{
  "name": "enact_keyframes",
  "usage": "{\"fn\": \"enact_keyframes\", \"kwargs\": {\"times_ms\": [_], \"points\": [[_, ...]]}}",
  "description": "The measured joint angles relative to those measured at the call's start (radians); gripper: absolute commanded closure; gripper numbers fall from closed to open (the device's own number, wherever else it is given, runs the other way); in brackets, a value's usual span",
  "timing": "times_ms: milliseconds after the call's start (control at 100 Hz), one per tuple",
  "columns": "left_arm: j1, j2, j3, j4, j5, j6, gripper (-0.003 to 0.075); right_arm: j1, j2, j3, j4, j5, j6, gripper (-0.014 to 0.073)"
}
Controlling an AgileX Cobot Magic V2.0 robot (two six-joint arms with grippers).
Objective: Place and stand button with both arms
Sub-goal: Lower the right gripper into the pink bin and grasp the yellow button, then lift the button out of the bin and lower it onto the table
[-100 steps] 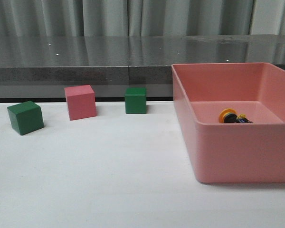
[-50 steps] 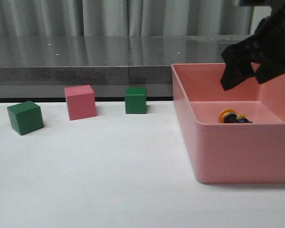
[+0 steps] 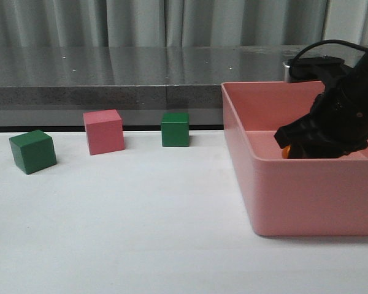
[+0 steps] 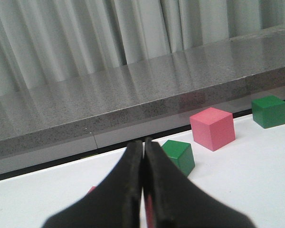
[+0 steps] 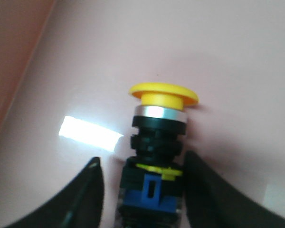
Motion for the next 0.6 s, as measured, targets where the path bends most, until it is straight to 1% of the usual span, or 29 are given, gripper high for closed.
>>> {"fn": "enact_keyframes", "kwargs": {"times_ms": [30,80,150,310,440,510,600], "points": [[0.000,0.000,0.000,0.000,0.000,0.000,0.0740,0.000,0.000,0.000,0.000,0.000,0.000,0.0493],[0.000,0.000,0.000,0.000,0.000,0.000,0.0740,0.000,-0.002,-0.002,0.000,-0.002,0.000,0.0568],[0.000,0.000,0.000,0.000,0.000,0.000,0.0740,0.000,-0.011,-0.007,0.000,0.015,0.000,0.0625],[0.000,0.000,0.000,0.000,0.000,0.000,0.0740,0.025,-0.088,-0.067,0.000,0.138,0.000,0.0632],[0.000,0.000,0.000,0.000,0.000,0.000,0.0740,0.095,-0.154,-0.173,0.000,0.224,-0.020,0.0632],[0.000,0.000,0.000,0.000,0.000,0.000,0.0740,0.147,-0.163,-0.245,0.000,0.275,-0.069,0.0632],[0.000,0.000,0.000,0.000,0.000,0.000,0.0739,0.220,-0.149,-0.331,0.000,0.354,-0.167,0.0632]]}}
